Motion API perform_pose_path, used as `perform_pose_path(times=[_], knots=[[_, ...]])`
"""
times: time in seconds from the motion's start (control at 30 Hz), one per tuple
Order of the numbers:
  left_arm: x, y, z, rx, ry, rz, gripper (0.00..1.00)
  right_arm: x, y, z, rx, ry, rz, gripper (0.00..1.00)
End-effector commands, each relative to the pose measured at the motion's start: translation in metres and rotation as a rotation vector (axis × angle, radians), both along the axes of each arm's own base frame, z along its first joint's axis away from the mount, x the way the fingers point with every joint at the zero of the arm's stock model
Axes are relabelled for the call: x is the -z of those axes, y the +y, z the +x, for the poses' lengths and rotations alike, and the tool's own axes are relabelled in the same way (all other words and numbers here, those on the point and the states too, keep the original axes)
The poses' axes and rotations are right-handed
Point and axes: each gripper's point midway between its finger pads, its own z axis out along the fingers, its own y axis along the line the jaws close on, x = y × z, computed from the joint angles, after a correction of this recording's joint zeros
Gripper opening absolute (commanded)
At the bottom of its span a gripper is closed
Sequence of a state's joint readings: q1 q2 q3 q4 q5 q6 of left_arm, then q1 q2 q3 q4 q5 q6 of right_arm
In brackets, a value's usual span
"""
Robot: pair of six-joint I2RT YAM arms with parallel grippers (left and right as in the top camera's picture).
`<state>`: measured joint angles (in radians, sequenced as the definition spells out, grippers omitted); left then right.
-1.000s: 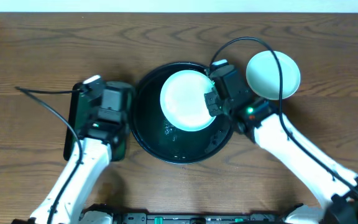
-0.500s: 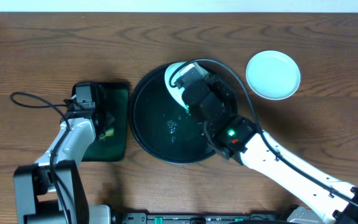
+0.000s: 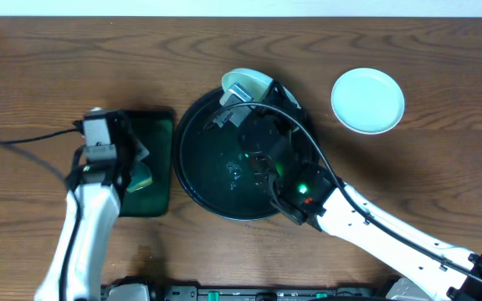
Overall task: Clean dirty plates on tray and stack at the side
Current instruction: 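Return the sponge to the small tray and lift the plate with the right gripper, then carry the green plate right and stack it on the plate pile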
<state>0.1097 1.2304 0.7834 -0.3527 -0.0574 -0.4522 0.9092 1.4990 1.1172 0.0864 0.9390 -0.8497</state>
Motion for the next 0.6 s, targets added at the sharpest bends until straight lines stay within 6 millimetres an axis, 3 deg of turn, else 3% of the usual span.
perform_pose_path(times=[0.0, 0.1, 0.23, 0.3, 0.5, 0.57], knots=[[-0.033, 0.000, 0.001, 0.015, -0.090, 0.017, 0.69, -0.015, -0.003, -0.003, 0.015, -0.027, -0.043, 0.01], [-0.043, 0.000, -0.001, 0.015, -0.120, 0.021, 0.76, 0.002, 0.003, -0.004, -0.029, 0.032, -0.029, 0.01], [-0.035, -0.001, -0.009, 0.015, -0.075, 0.016, 0.79, 0.068, 0.021, -0.017, -0.220, 0.296, -0.087, 0.01], [-0.030, -0.002, -0.011, 0.015, -0.053, 0.013, 0.79, 0.078, 0.013, -0.011, -0.176, 0.319, -0.066, 0.01], [-0.025, -0.002, -0.014, 0.015, -0.027, 0.010, 0.79, 0.021, -0.018, 0.016, 0.057, 0.066, 0.104, 0.01], [-0.025, -0.002, -0.014, 0.015, -0.026, 0.010, 0.79, 0.017, -0.018, 0.021, 0.037, 0.062, 0.174, 0.01]])
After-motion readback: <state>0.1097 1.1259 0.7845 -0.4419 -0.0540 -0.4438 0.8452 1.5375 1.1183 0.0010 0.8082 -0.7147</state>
